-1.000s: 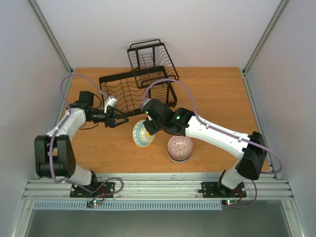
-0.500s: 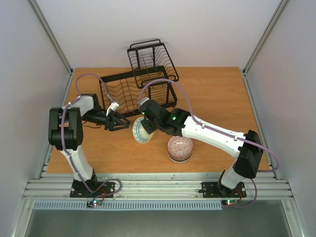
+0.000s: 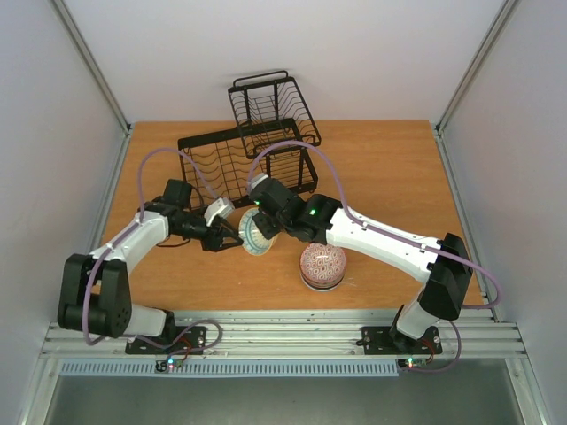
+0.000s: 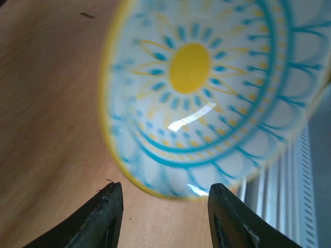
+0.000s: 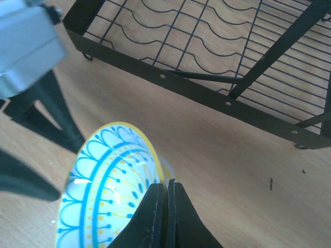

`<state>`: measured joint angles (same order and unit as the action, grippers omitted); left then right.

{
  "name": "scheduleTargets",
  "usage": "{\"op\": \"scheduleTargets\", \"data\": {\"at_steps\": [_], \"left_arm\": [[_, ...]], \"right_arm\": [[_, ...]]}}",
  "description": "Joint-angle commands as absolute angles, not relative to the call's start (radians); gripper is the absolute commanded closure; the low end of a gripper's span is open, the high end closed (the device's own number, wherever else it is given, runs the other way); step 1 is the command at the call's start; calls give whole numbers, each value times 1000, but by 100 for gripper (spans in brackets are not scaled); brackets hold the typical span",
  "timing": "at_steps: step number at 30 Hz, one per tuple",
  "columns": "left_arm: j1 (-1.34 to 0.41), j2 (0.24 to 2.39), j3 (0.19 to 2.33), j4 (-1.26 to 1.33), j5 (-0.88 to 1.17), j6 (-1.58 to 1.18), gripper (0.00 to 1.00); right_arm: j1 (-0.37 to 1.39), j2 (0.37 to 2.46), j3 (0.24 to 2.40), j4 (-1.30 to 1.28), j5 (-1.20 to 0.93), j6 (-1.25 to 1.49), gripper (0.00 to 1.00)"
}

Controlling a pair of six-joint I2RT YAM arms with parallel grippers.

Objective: Load the bowls into the dish rack

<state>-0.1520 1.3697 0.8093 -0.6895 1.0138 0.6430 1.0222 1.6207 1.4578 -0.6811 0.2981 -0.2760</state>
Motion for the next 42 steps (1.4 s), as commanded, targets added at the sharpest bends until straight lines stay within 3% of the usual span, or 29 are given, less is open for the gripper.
{"op": "scheduleTargets", "data": {"at_steps": [1, 19, 23, 27, 35, 37, 42], "left_arm": [[-149, 1426, 821, -533, 937, 510, 53], [-148, 1416, 825, -543, 992, 515, 51], [-147, 1417, 829, -562, 1010, 537, 65], [-147, 1419, 834, -592, 1033, 570, 97], [-147, 1428, 842, -622, 1046, 605, 99], [-146, 1428, 844, -627, 1046, 614, 100], [-99, 1421, 848, -638, 1092, 651, 100]], "right_arm": [[1038, 1587, 1486, -635, 306, -280, 99], [1061, 1606, 1467, -577, 264, -279, 99], [1063, 1621, 1470, -557, 249, -278, 99], [1063, 1636, 1467, -544, 244, -281, 99], [1063, 1630, 1439, -526, 250, -277, 99], [1062, 1610, 1419, -523, 279, -268, 87], [1062, 1488, 1315, -495, 271, -226, 35]]}}
